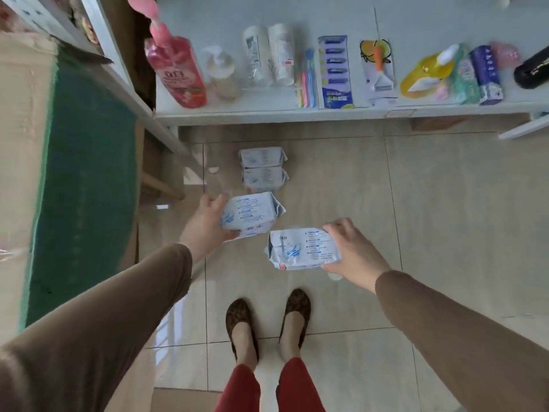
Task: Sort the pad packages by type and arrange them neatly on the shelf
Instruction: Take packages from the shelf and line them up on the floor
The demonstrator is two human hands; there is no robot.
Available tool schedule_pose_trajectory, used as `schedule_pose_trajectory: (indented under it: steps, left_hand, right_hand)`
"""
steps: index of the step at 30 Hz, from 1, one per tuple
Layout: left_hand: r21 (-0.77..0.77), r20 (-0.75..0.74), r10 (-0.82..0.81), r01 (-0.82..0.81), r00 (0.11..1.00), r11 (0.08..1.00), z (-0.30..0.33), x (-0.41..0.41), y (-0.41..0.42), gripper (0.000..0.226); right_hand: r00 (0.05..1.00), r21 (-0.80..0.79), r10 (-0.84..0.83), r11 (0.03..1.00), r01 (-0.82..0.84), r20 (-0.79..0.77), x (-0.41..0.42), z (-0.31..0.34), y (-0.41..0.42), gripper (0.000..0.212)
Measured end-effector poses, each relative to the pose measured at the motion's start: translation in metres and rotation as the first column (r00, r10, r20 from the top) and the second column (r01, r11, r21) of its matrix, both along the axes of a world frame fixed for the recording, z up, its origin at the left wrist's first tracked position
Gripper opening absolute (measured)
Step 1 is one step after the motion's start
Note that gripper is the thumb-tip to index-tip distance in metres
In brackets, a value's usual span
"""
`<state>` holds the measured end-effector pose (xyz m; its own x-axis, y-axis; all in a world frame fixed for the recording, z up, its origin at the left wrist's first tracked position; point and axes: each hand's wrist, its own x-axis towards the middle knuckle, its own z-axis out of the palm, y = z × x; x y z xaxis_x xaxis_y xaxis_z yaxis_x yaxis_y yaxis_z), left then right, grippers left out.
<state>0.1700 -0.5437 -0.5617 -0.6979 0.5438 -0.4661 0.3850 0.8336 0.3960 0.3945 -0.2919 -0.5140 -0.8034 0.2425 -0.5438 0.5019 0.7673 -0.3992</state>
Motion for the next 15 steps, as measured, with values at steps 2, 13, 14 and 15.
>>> schedule_pose_trajectory:
  steps: [2, 13, 14, 15]
  left_hand:
    - [0.040, 0.020, -0.003, 0.002, 1.000, 0.999, -0.050, -0.002, 0.009, 0.086]
    - [0.026, 0.035, -0.047, 0.046, 0.998, 0.999, -0.264, -0.027, 0.066, 0.091]
    - [0.038, 0.030, -0.044, 0.043, 0.999, 0.998, -0.277, -0.029, 0.070, 0.089]
    - [0.051, 0.025, -0.039, 0.038, 0.999, 0.998, -0.288, -0.031, 0.074, 0.088]
  right_hand:
    - [1.000, 0.018, 0.022, 1.000, -0.022, 0.003, 0.000, -0.048, -0.005, 0.072]
    - [0.997, 0.085, 0.081, 0.993, -0.082, 0.018, -0.020, -0.257, -0.008, 0.064]
    - [0.997, 0.079, 0.077, 0.994, -0.078, 0.018, -0.022, -0.270, -0.008, 0.063]
    - [0.997, 0.074, 0.078, 0.994, -0.079, 0.020, -0.025, -0.282, -0.008, 0.063]
